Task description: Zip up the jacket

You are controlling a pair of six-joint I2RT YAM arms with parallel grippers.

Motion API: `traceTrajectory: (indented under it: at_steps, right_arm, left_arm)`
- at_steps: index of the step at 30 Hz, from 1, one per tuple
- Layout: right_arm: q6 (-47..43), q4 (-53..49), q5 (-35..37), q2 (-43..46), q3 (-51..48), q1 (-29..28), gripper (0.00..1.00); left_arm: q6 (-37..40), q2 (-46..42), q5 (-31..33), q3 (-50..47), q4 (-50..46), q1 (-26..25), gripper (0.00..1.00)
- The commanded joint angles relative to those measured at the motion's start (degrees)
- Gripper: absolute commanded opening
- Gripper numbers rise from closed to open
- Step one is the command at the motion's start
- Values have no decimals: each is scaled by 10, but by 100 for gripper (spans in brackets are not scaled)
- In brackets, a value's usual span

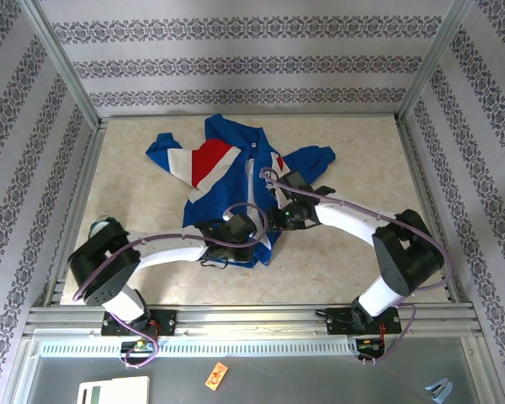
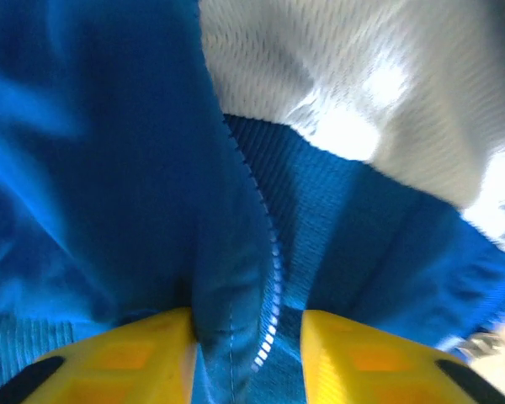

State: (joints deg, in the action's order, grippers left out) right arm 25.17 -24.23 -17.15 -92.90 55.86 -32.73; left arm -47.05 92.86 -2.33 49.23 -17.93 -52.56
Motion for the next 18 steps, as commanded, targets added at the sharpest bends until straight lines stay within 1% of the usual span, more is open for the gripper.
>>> traceTrajectory:
  at_steps: [1,3,5,7,10,13,15,17,18]
  right_arm:
    - [-20,-1,15,-39,40,9,40]
    - [-43,-2,21,-56,55,21,37]
    - [-62,-5,33,-76,66,42,32]
    - [-74,-21,24,-88,83,70,28]
    - [-83,-26,29,-68,85,99,27]
    - [-95,-32,37,-46,81,115,27]
    - [-100,-39,32,-35,77,122,28]
    - [-99,-36,22,-19,63,124,35]
    - [-95,-30,16,-6,53,122,41]
  left_arm:
    - [-1,14,0,40,-14,-19,21]
    - [-6,7,-4,48,-4,-24,13]
    - [-16,-9,-19,40,28,-25,7]
    - [-31,-36,-29,22,64,-24,0]
    - [-60,-86,-35,-25,115,-18,0]
    - [-91,-149,-40,-83,161,-2,0]
    - [-104,-192,-34,-122,171,12,0]
    - [-110,-236,-23,-156,162,29,0]
    - [-115,-258,-18,-172,154,39,0]
